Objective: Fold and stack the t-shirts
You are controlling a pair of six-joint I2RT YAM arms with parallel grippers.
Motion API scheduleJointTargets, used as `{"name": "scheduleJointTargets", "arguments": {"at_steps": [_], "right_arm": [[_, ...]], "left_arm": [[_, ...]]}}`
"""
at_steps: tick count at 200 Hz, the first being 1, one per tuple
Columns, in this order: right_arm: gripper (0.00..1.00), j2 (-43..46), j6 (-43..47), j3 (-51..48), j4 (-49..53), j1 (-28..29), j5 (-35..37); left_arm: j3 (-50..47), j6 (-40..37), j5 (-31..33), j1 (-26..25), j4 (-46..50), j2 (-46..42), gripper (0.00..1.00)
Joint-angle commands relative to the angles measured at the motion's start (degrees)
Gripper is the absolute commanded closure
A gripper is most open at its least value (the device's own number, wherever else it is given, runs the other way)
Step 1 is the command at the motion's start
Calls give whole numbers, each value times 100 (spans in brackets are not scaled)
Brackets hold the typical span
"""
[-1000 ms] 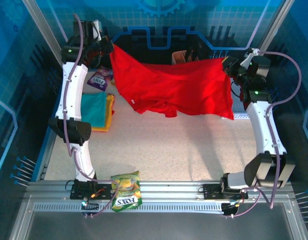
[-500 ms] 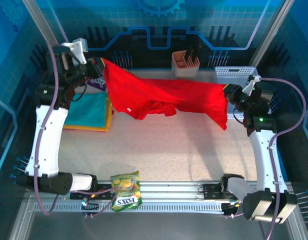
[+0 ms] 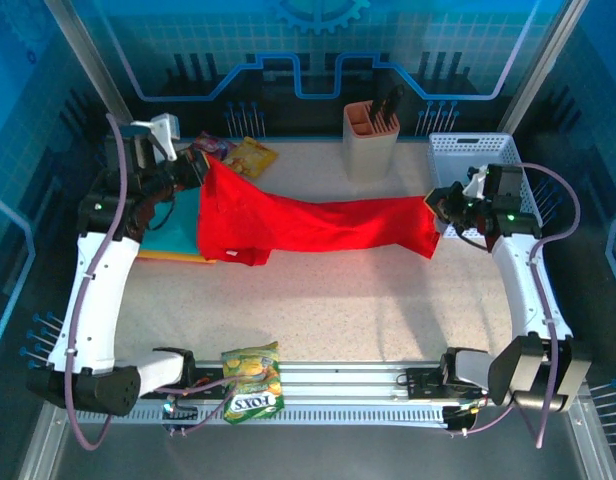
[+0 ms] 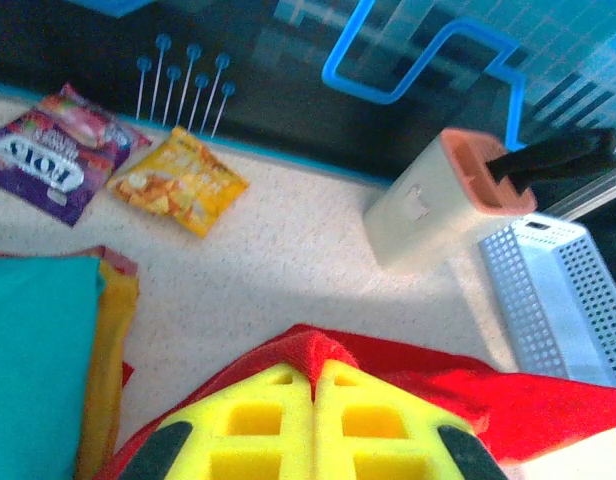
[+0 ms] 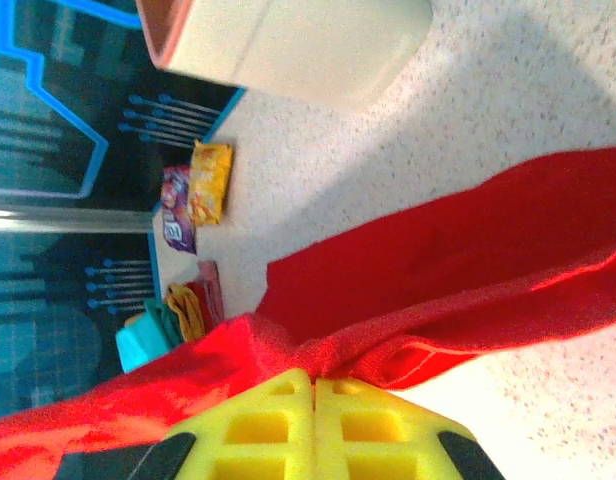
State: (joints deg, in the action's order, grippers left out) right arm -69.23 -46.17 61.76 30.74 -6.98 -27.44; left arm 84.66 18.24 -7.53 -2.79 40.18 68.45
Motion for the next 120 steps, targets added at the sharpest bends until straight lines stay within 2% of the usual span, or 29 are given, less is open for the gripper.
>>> {"name": "scheduleJointTargets", "arguments": {"at_steps": [1,30,57,78,116,120], "right_arm": [[99,310,214,-474,656,253,78],[100,731,-205,-1444,527,433,-79],[100,656,-264,-1473,476,515,177],[100,18,-213,-906,238,501,364],[100,-1875,-9,280,-211,504,168],[96,-2083,46,394,-212,507,135]], "left_arm": [[-621,13,-10,-11,-289,-178,100],[-1271,-36,91,-11,-484,-181,100],[-1491,-119,260,-11,-624,-119,100],[-1514,-89,234,-11,-664,-4,100],[-1558,-14,196,-18,-751,68,100],[-1564,-13,195,-17,-740,63,100]]}}
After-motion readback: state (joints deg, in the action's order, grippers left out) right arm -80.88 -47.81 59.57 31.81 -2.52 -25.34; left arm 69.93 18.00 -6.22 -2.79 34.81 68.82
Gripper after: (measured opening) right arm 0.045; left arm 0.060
